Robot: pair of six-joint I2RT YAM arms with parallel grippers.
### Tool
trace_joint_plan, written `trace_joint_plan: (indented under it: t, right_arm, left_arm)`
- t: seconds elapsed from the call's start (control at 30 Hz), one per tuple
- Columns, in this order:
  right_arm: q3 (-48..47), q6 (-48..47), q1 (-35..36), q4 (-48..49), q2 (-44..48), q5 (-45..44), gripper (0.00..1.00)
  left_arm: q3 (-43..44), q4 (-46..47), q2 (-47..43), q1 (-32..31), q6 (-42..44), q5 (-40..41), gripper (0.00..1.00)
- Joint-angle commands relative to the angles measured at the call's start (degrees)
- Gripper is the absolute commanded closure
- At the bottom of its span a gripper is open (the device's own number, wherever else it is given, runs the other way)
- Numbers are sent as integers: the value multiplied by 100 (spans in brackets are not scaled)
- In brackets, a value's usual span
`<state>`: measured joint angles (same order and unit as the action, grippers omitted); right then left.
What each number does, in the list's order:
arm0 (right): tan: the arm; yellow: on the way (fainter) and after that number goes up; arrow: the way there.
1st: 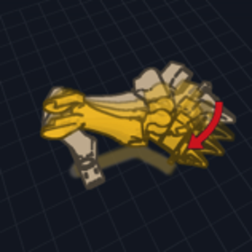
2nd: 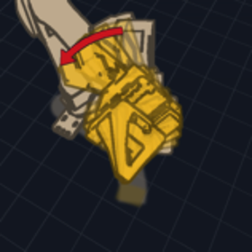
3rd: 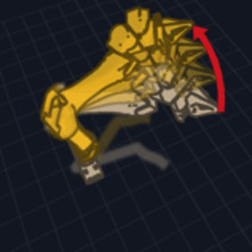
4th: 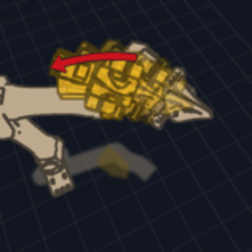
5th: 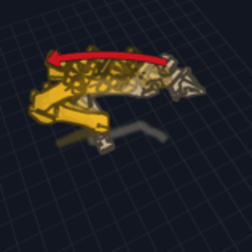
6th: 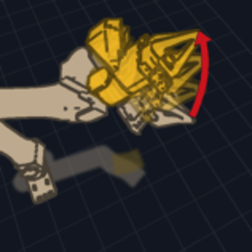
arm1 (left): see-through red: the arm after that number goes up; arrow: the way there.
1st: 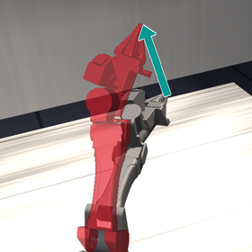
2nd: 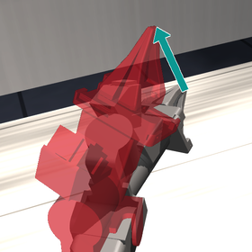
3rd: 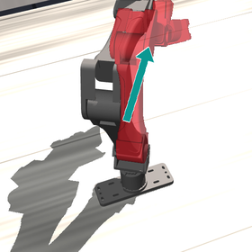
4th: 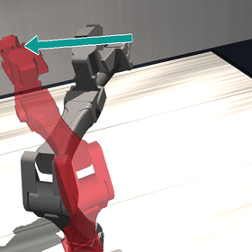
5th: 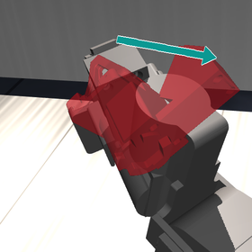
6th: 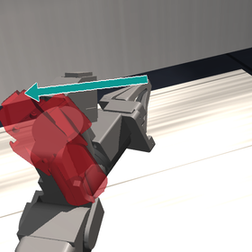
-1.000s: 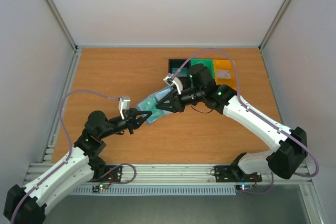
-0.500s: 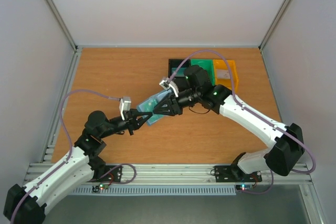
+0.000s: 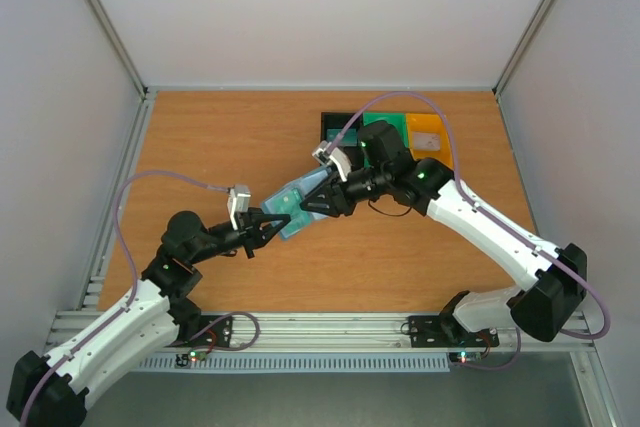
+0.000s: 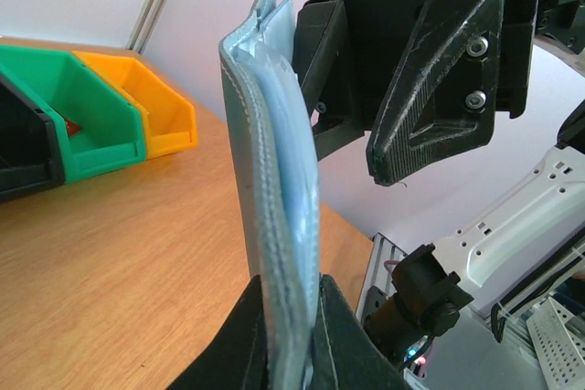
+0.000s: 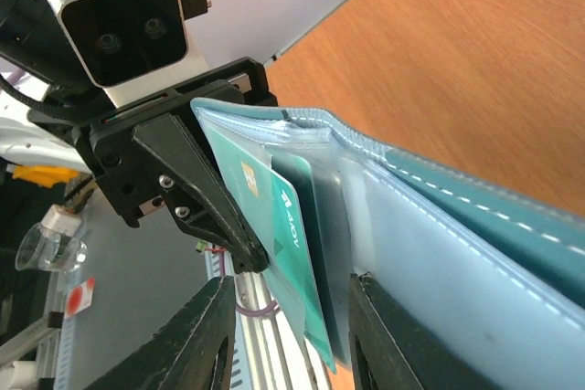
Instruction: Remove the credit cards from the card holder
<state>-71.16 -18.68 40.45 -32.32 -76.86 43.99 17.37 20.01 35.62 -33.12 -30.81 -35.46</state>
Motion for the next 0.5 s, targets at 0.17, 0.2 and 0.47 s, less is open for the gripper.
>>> trace_joint_plan:
  t: [0.17, 0.2, 0.47]
  right_arm:
    - [-111, -307, 282, 56, -223, 527, 69]
    - [-58, -264, 282, 196, -187, 703, 72]
    - [311, -187, 276, 503, 101, 1257, 94]
  left_arm:
    - [135, 755, -117, -58, 204, -463, 100]
    - [135, 746, -128, -62, 206, -458, 100]
    - [75, 683, -179, -63, 113, -342, 100]
